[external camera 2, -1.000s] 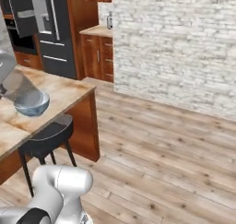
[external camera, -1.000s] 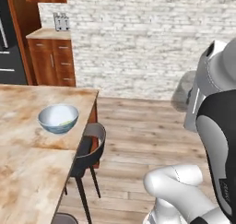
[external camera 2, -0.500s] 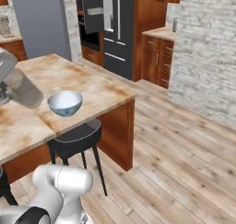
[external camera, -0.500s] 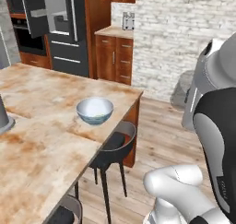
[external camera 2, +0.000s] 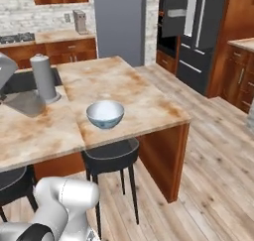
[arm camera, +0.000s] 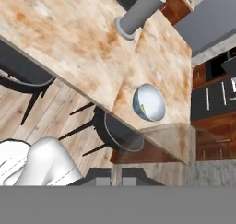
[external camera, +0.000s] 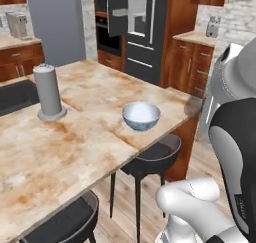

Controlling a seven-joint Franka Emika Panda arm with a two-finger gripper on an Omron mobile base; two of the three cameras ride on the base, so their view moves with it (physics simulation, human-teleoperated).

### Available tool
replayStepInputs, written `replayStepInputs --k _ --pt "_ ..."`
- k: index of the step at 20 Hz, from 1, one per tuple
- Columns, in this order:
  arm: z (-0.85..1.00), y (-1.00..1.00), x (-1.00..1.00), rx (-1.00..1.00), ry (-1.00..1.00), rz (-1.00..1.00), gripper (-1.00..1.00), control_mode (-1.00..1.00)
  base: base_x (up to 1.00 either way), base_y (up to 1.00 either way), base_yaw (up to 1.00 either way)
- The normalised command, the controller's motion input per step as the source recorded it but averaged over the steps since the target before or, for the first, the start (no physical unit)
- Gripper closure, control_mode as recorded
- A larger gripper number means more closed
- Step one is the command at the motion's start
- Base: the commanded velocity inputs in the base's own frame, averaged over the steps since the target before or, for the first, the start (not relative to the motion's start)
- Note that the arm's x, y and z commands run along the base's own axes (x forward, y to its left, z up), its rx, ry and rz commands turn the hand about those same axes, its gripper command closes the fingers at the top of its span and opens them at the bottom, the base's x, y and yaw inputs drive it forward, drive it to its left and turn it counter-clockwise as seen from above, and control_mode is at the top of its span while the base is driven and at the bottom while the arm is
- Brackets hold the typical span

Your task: There is a bowl on the dining counter. Grab a lemon wedge from the fridge and place it in the bowl. Then get the liquor bottle and glass cup from the cabinet and place them next to the bowl.

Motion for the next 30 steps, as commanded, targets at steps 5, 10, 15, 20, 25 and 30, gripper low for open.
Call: replayStepInputs --k 5,10,15,20,25,30 --pt "0.0 0.0 0.0 0.0 0.0 0.0 1.0 1.0 0.33 -0.66 0.48" --pt "0.0 0.0 0.0 0.0 0.0 0.0 1.0 1.0 0.46 -0.82 0.38" --pt "0.0 0.0 0.0 0.0 0.0 0.0 1.0 1.0 0.63 -0.61 0.42" --pt "0.0 0.0 0.0 0.0 0.0 0.0 1.0 1.0 0.76 -0.47 0.42" --pt "0.0 0.0 0.0 0.0 0.0 0.0 1.0 1.0 0.86 -0.1 0.37" --pt "-0.1 -0.49 0.17 0.06 0.18 0.04 1.0 -1.0 0.15 -0.15 0.08"
